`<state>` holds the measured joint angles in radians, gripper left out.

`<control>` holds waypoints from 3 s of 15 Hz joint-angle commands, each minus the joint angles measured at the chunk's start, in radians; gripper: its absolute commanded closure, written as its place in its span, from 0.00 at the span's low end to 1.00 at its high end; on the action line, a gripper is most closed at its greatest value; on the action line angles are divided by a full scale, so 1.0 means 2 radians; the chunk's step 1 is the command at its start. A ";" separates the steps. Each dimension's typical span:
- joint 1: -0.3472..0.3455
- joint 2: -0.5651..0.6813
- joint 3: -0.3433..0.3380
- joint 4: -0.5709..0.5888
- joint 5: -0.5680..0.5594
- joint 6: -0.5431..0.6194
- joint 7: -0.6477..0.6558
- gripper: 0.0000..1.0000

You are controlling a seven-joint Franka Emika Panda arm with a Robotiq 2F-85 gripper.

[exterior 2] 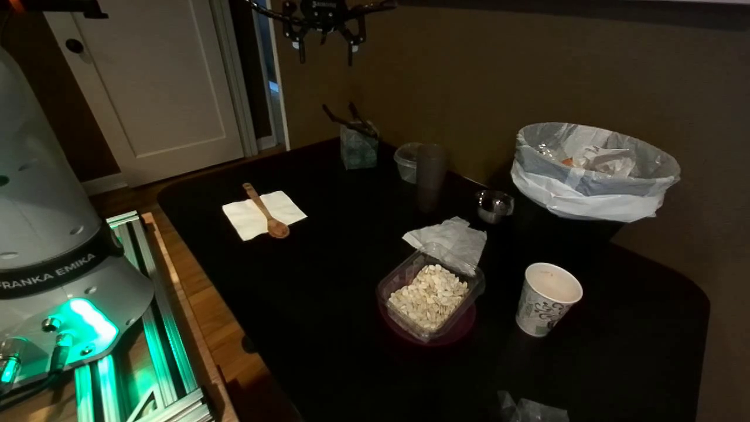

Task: Put the silver item on the bowl

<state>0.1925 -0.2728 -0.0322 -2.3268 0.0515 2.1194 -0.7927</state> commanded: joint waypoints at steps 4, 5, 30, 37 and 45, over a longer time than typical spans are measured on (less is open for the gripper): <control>-0.012 -0.002 0.008 0.002 0.002 -0.001 -0.001 0.00; -0.012 -0.002 0.008 0.002 0.002 -0.001 -0.001 0.00; 0.008 0.387 0.144 0.335 0.004 0.007 -0.199 0.00; 0.015 0.464 0.156 0.375 -0.015 0.103 -0.201 0.00; 0.012 0.494 0.153 0.423 -0.043 0.114 -0.178 0.00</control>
<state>0.2253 0.7126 0.2606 -1.4840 -0.0210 2.3492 -1.1567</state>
